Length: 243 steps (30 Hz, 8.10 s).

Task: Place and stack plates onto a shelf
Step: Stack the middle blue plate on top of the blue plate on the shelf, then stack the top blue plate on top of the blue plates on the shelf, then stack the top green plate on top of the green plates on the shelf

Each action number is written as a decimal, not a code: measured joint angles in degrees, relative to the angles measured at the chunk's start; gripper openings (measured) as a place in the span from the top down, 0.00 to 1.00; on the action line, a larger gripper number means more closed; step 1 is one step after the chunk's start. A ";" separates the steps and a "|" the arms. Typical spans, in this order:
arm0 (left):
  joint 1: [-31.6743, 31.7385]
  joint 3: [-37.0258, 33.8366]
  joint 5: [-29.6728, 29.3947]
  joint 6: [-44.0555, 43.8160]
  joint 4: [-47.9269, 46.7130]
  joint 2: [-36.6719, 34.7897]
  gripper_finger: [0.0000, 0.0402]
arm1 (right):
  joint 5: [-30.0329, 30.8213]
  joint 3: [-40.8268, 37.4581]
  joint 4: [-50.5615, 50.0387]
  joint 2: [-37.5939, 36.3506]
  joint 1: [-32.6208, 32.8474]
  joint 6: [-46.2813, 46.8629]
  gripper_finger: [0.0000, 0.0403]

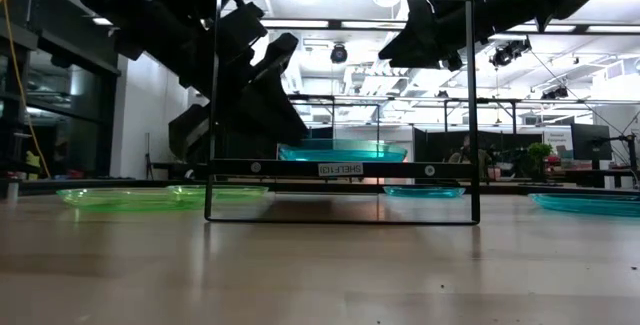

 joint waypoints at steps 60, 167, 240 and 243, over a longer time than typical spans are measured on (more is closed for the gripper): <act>18.36 -16.76 18.85 -43.50 2.27 -40.37 0.58 | 9.20 0.00 -2.88 -0.02 -0.73 6.73 0.54; 18.34 -16.70 15.92 -45.20 1.17 -40.30 0.58 | 4.26 -0.59 -23.32 -14.67 1.75 10.64 1.00; 18.34 -16.70 15.88 -45.13 1.24 -40.30 0.58 | -16.40 12.20 -26.57 3.91 2.78 1.49 0.44; 18.36 -16.70 15.87 -45.13 1.22 -40.30 0.58 | -15.19 12.20 -27.07 3.91 2.78 1.48 0.44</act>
